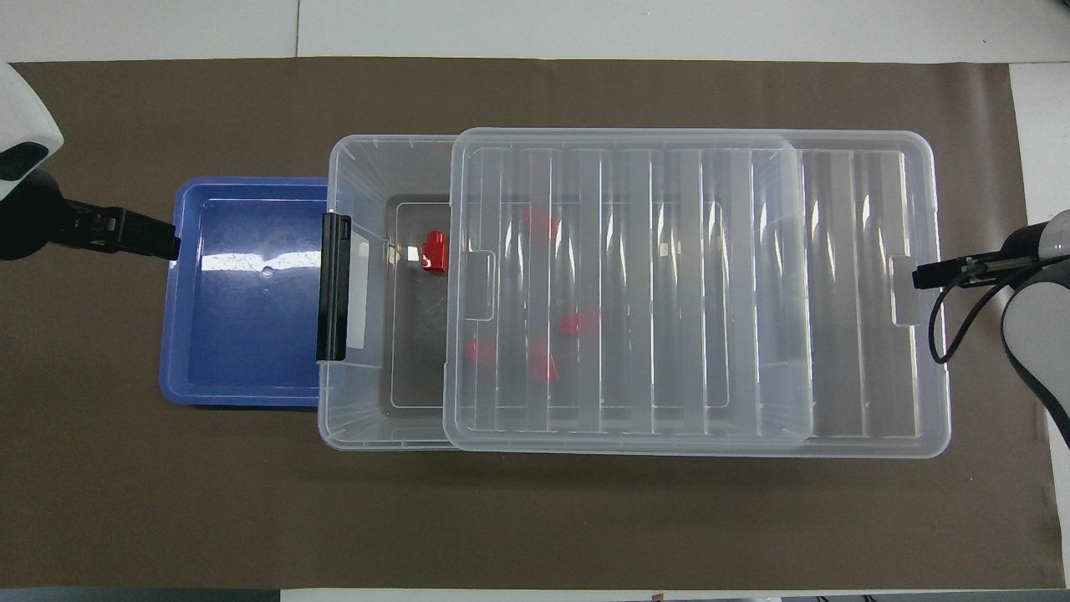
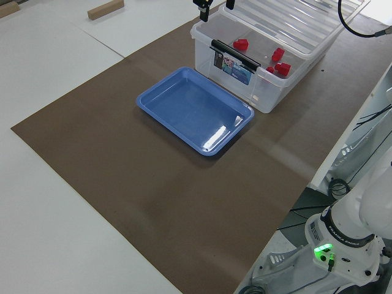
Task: Place red block in blue tray from box
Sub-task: 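Reach the left gripper into the opened box toward a red block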
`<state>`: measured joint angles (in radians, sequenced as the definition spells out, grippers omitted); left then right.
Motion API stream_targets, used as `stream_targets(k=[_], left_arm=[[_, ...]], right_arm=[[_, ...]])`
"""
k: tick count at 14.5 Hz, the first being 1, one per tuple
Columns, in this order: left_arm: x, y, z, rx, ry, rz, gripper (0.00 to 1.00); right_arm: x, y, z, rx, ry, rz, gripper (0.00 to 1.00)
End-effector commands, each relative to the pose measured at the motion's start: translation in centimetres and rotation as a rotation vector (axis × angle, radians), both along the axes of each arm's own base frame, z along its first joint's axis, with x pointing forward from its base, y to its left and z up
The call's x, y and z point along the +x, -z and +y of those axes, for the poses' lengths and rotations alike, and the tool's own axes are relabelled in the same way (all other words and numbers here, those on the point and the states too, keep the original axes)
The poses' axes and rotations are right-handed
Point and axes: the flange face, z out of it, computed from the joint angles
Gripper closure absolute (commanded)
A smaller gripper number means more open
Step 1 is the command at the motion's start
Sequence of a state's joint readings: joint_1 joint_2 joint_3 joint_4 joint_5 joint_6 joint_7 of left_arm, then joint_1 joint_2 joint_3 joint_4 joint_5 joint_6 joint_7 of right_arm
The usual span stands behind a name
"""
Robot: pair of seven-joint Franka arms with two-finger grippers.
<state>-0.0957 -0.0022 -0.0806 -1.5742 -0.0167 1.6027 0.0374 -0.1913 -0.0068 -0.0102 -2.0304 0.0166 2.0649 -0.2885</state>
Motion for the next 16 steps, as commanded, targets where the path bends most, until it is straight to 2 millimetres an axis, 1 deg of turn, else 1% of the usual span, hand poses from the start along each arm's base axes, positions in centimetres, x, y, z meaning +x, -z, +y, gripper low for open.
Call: stream_targets(k=[1,5,7,8,10,11,14,16], left_arm=[[-1.3,1.8,-4.1,-0.015,-0.025,-0.031,0.00],[-2.5,5.1,-10.8,-0.040,-0.062,-0.068,0.00],[-2.8,6.7,-12.9,-0.055,-0.058,-0.092,0.00],[-2.5,7.7,-13.6,-0.057,-0.076,-0.089,0.00],[-1.9,10.5,-16.4,-0.064,-0.091,-0.085,0.00],[-1.2,12.1,-17.3,-0.070,-0.100,-0.088,0.00],[-0.7,15.8,-19.5,-0.053,-0.077,-0.079,0.00],[0.0,18.5,-20.3,-0.070,-0.126,-0.093,0.02]], right_arm=[[-0.6,-0.1,-1.7,-0.014,-0.029,-0.017,0.00],[-1.0,-0.1,-3.6,-0.019,-0.045,-0.019,0.00],[-0.9,-0.2,-3.9,-0.028,-0.060,-0.037,0.00],[-1.1,-0.1,-4.7,-0.034,-0.058,-0.034,0.00],[-1.2,-0.2,-5.0,-0.036,-0.075,-0.035,0.00],[-1.3,-0.2,-5.4,-0.036,-0.071,-0.035,0.00],[-1.4,-0.2,-5.8,-0.037,-0.074,-0.034,0.00],[-1.7,-0.2,-6.6,-0.039,-0.093,-0.034,0.00]])
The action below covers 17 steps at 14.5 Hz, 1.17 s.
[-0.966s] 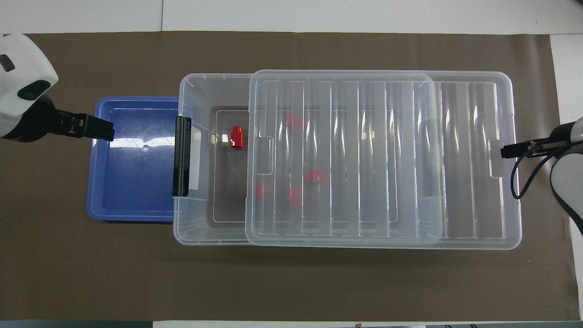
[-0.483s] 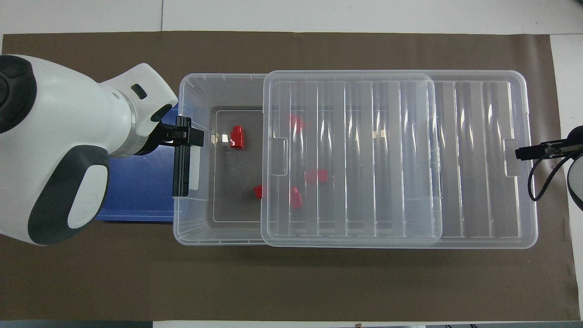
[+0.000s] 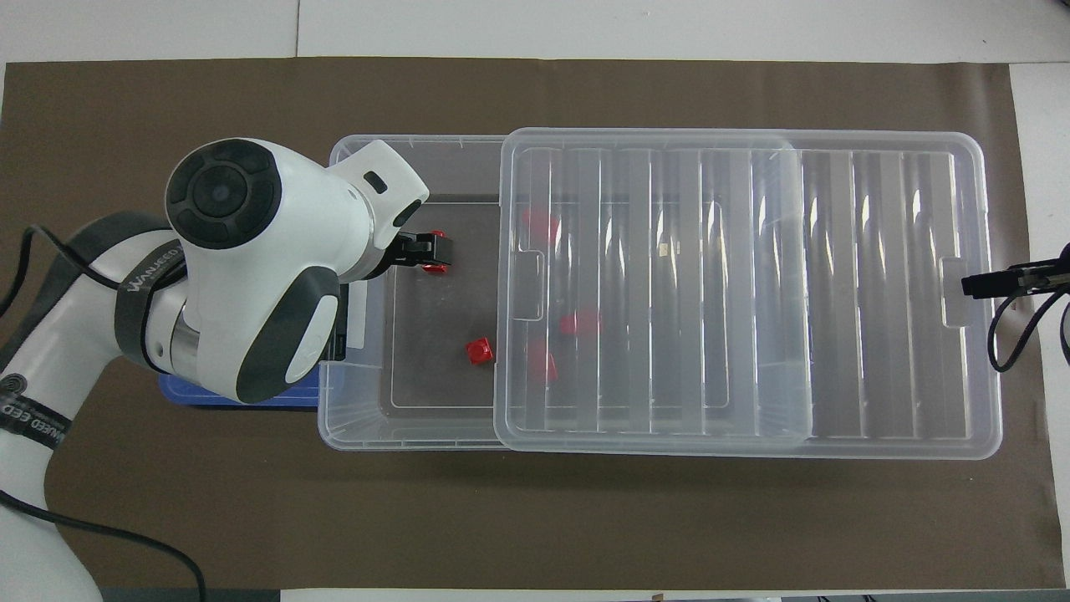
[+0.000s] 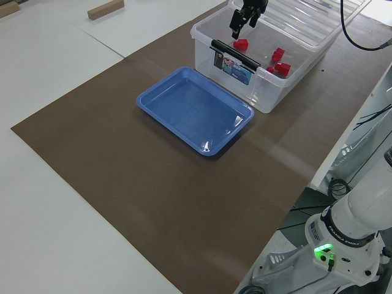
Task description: Place red block in blue tray from box
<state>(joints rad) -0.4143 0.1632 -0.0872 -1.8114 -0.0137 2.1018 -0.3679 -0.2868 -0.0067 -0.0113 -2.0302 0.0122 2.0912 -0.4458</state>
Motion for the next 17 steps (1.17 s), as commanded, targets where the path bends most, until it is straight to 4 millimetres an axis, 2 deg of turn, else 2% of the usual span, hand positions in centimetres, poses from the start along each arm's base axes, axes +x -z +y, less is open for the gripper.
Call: stream_targets(k=[1,4,8,9,12,14,17], left_arm=[[0.3,2.9,-0.8,-0.010,-0.041,-0.035,0.02],[0.0,5.7,-0.8,-0.004,-0.033,-0.041,0.04],[-0.3,9.0,-1.5,-0.004,-0.021,-0.034,0.04],[-0.1,10.0,-1.7,-0.006,-0.022,-0.035,0.04],[0.3,12.9,-2.3,0.029,0.017,-0.046,0.03],[0.4,13.6,-2.2,0.044,0.028,-0.047,0.03],[0.7,14.3,-2.2,0.033,0.024,-0.061,0.03]], right_arm=[[-0.6,0.0,-1.3,-0.021,-0.033,-0.011,0.00],[-0.4,0.1,-0.6,-0.019,-0.041,-0.007,0.00],[2.6,-3.1,2.2,-0.006,-0.037,0.008,0.00],[3.1,-4.3,2.8,0.004,-0.007,0.025,0.00],[3.5,-9.7,6.7,0.018,0.048,0.060,0.00],[3.1,-12.8,8.3,0.022,0.090,0.077,0.00],[1.6,-15.7,10.0,0.022,0.127,0.107,0.00]])
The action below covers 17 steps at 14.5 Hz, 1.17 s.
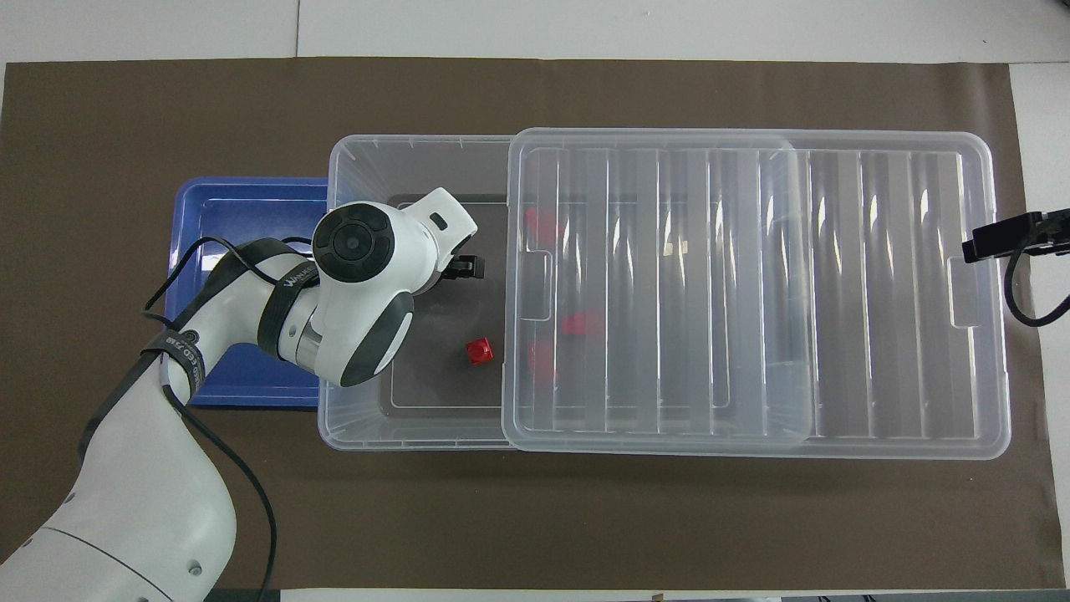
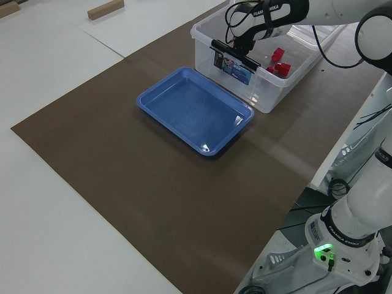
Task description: Place red block in blue tray from box
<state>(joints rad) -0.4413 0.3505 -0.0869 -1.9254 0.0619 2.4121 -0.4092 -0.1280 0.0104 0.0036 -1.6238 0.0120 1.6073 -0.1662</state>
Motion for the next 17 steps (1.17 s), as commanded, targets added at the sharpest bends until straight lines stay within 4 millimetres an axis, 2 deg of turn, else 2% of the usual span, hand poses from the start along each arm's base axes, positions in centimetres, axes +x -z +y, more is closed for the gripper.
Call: stream_targets(k=[1,5,6,8,9,12,14,17], left_arm=[[0.3,0.5,-0.2,-0.001,-0.007,-0.038,0.04],[0.7,1.2,0.2,-0.006,-0.019,-0.044,0.06],[0.8,1.2,0.2,-0.006,-0.022,-0.044,0.25],[1.2,0.9,0.7,-0.007,-0.030,-0.050,0.88],[1.2,0.9,0.7,-0.007,-0.030,-0.050,1.00],[1.2,0.8,0.7,-0.003,-0.031,-0.046,1.00],[1.1,-0.4,0.5,-0.001,-0.029,-0.048,1.00],[-0.1,-6.9,0.9,0.007,-0.029,-0.060,1.00]], right_arm=[[-1.4,-1.6,1.0,-0.004,0.021,0.029,0.00],[-2.0,-1.6,1.3,0.004,0.022,0.056,0.00],[-2.2,-1.6,1.2,0.005,0.028,0.066,0.00],[-2.5,-1.5,1.2,0.005,0.028,0.081,0.00],[-2.5,-1.5,1.2,0.004,0.030,0.080,0.00],[-2.6,-1.0,1.2,0.005,0.033,0.073,0.00],[-2.5,-1.1,1.2,0.003,0.033,0.054,0.00],[-2.3,-1.2,1.4,0.000,0.108,0.044,0.00]])
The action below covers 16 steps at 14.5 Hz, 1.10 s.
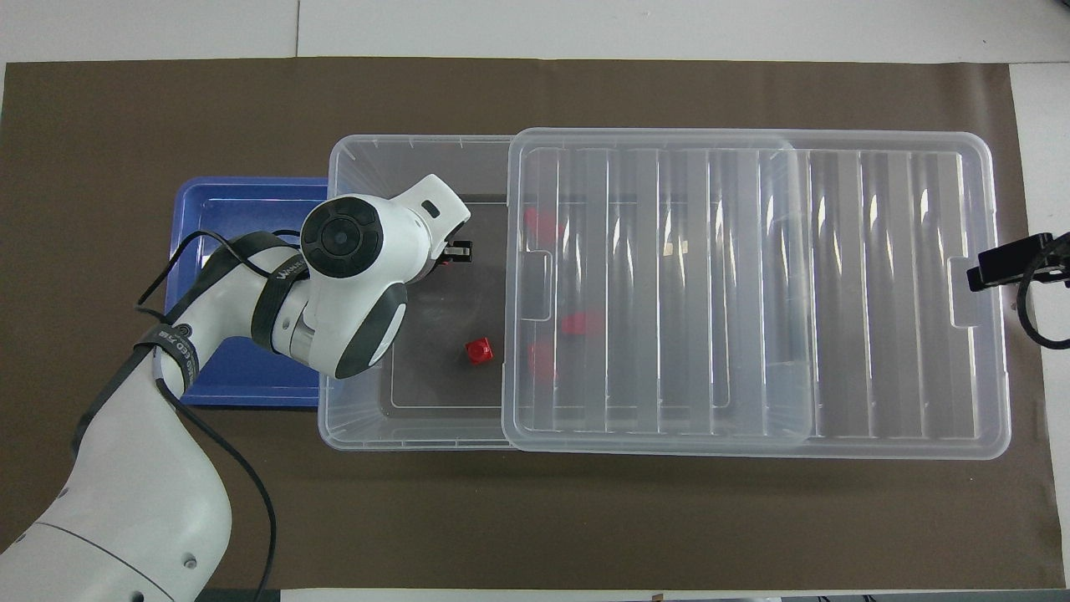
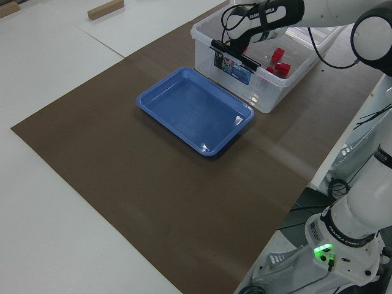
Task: Place red block in blue tray from box
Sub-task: 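Lift the red block and carry it over the blue tray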
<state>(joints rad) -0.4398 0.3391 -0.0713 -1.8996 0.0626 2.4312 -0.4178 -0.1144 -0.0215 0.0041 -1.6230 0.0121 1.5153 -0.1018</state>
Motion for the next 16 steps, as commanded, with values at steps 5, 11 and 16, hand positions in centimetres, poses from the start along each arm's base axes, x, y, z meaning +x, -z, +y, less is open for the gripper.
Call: stream_targets(k=[5,11,16], left_arm=[[-3.9,-14.0,1.9,0.038,-0.016,-0.018,1.00],[-3.6,-16.1,10.2,0.075,-0.057,0.004,1.00],[-1.9,-13.9,17.7,0.056,-0.171,0.037,1.00]], right_arm=[[-0.4,-0.2,1.5,-0.006,0.048,-0.014,0.00],[-0.4,-0.1,1.6,-0.006,0.048,-0.014,0.00],[-0.3,-0.2,1.5,-0.006,0.048,-0.019,0.00]])
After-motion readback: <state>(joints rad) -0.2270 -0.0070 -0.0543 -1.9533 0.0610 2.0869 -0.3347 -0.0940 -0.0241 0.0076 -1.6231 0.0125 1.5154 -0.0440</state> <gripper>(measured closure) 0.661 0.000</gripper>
